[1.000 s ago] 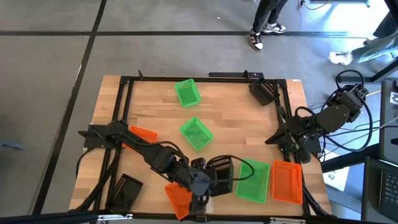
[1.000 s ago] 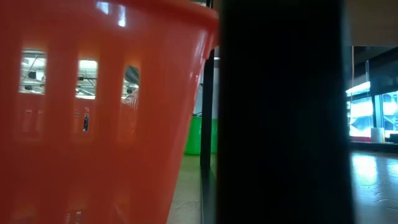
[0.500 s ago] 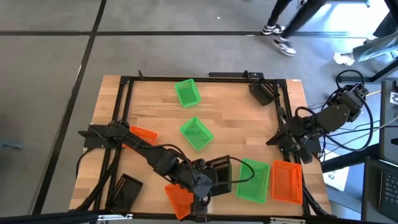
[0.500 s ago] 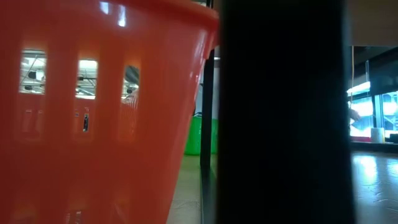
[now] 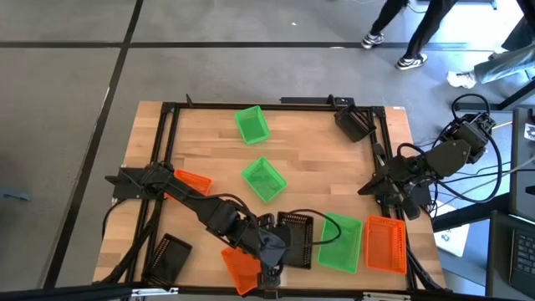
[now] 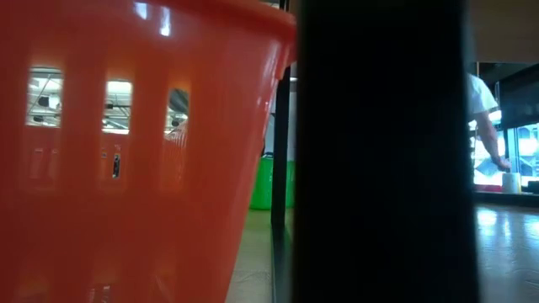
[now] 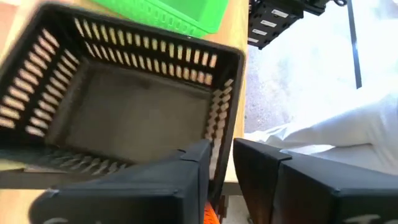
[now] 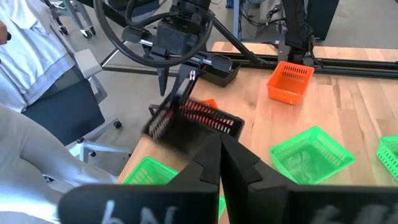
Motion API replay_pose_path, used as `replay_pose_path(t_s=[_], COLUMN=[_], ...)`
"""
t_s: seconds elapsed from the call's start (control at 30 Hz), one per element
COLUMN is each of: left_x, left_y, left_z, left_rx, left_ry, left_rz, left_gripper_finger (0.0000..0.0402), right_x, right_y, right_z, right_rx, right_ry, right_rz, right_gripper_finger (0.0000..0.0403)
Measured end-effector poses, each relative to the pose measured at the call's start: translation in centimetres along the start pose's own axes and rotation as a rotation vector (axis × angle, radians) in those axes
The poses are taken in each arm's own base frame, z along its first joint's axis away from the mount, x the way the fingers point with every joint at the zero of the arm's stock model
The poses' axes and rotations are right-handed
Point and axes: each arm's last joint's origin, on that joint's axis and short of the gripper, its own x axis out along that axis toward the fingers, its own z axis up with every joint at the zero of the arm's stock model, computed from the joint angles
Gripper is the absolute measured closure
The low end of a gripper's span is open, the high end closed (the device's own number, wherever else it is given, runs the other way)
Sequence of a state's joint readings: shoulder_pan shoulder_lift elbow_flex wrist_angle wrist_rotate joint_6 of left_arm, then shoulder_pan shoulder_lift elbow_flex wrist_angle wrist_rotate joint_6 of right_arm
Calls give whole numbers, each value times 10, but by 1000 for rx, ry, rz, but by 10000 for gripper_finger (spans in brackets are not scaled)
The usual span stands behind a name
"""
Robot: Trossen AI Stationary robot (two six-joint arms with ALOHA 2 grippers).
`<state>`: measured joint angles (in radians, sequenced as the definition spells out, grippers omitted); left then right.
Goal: Stack baskets on shelf by color
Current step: Stack the top orange bin on the orange bin on the shelf
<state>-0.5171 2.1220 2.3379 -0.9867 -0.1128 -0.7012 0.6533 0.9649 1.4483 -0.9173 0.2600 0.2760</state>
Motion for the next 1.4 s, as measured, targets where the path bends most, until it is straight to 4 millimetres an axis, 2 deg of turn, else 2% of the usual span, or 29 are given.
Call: replay_pose_path(t_s=[0.2, 0.43, 0.6, 0.8, 0.93, 1.07, 1.27, 1.4], left_x=[0, 0, -5, -38, -66, -89, -95, -89], left_y=[0, 3, 9, 16, 22, 33, 49, 50], left_z=[1, 3, 5, 14, 14, 8, -14, -17], left_rx=[-1, 74, 38, 34, 40, -14, -163, -139], left_ry=[-7, -8, -7, -78, -110, -66, 117, 159], left_rz=[-9, -1, 46, 100, 192, 272, 465, 444], left_gripper_finger=[311, 314, 314, 314, 314, 315, 315, 315], right_x=[0, -3, -8, -14, -12, -4, 10, 19], right_y=[0, 0, -1, -4, -7, -6, -2, -1], right_z=[0, 0, 0, -3, -11, -14, -14, -14], right_rx=[1, 6, 12, 11, 34, 45, 70, 109], right_ry=[0, 1, -13, -3, 75, 126, 169, 185], right_rz=[0, 34, 39, 21, -41, -60, -79, -110], right_gripper_finger=[401, 401, 401, 401, 401, 401, 401, 401])
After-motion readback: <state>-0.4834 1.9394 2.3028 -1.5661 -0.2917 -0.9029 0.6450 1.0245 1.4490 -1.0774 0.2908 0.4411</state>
